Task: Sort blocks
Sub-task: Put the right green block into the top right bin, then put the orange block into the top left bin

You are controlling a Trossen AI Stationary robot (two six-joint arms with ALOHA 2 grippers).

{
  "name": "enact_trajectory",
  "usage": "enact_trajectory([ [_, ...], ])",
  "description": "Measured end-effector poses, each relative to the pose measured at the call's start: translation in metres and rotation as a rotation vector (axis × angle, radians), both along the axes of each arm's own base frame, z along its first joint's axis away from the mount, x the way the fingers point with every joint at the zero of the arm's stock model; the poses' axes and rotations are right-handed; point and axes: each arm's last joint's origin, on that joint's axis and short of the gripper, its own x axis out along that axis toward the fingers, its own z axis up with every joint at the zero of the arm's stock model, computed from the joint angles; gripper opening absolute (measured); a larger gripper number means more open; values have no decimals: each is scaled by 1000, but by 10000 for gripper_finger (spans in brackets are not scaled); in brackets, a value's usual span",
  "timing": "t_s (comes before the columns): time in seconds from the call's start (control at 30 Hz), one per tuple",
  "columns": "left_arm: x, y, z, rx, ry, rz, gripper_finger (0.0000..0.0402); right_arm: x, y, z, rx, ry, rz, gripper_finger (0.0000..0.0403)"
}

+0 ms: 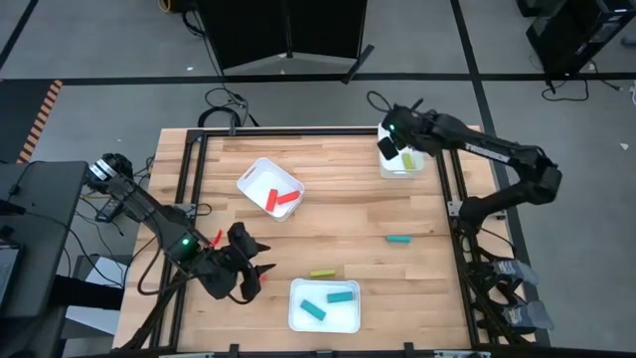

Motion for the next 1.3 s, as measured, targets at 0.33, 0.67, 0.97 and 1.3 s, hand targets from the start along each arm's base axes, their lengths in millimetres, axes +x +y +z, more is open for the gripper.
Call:
enact_trajectory([
  [0.33, -12, -1, -12, -139, 170, 20, 238, 2, -28, -20, 85, 46, -14, 237],
  [0.67, 0, -24, -71, -250, 561, 25, 239, -2, 30, 30, -57, -161, 193, 241],
  [0.97, 10, -34, -101, -245, 620, 71, 239, -7, 75, 51, -79, -298, 333, 229],
  [1.3, 14, -40, -130, -193, 710, 94, 221, 3, 104, 57, -100, -364, 453, 217],
])
